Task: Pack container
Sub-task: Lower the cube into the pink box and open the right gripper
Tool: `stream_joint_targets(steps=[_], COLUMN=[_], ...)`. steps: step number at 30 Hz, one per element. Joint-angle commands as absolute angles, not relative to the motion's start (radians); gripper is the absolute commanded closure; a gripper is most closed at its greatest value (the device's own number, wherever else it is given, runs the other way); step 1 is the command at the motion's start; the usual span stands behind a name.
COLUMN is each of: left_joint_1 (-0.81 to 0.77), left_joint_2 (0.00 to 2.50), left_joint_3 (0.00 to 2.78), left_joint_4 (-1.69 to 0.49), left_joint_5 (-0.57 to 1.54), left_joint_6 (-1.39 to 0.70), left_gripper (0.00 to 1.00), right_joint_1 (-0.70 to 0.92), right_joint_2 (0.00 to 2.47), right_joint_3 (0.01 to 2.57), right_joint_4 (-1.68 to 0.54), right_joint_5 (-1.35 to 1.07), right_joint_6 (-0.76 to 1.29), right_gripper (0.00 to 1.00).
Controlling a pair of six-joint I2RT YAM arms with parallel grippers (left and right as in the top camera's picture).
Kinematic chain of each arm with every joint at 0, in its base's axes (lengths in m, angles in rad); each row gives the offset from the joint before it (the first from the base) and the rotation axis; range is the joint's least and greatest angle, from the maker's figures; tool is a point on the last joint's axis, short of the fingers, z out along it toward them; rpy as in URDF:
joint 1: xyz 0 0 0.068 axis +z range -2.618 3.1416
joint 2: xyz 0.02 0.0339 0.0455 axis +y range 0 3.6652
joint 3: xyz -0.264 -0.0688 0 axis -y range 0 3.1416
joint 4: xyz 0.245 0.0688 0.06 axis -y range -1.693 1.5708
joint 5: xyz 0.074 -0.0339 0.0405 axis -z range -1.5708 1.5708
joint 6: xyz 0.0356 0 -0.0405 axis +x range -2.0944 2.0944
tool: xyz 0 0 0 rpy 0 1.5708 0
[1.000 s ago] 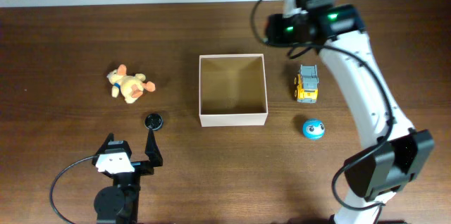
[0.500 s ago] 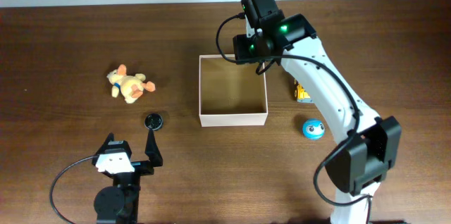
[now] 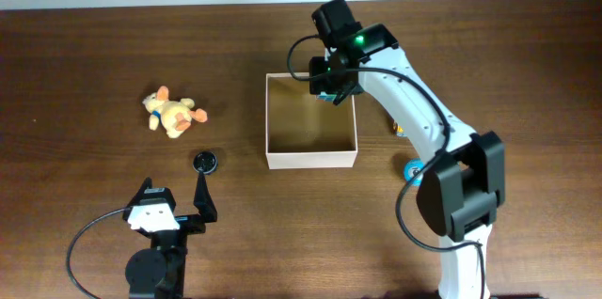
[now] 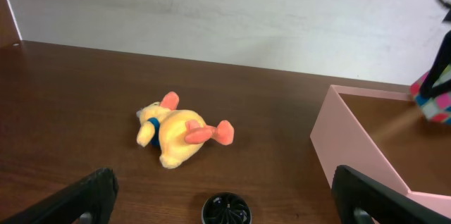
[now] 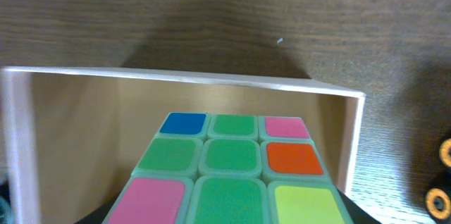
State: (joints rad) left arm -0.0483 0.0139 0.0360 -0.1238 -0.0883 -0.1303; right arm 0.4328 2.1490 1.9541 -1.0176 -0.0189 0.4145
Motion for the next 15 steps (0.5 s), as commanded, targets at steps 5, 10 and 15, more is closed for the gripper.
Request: stream_joint_targets(steps=[5,10,15], left_joint_1=[-0.046,-0.046,-0.046], left_joint_2=[0.006,0.006,0.006], left_joint_3=[0.031,0.031,0.031], left_joint_4=[-0.122,-0.122,-0.122], left_joint_5=[-0.078,-0.078,-0.078], left_joint_6=[-0.114,-0.114,-0.114], left_gripper=[0.01,0.01,0.01], right_joint_1=[0.431,0.431,0.431], right_joint_2=[2.167,2.167,2.167], right_joint_3=[1.950,1.947,1.946], right_joint_4=[-1.019,-1.026,-1.025], right_joint_5=[0.066,0.101,0.107], right_joint_6=[0.424,0.420,0.420], right_gripper=[0.43,0.44,0.44])
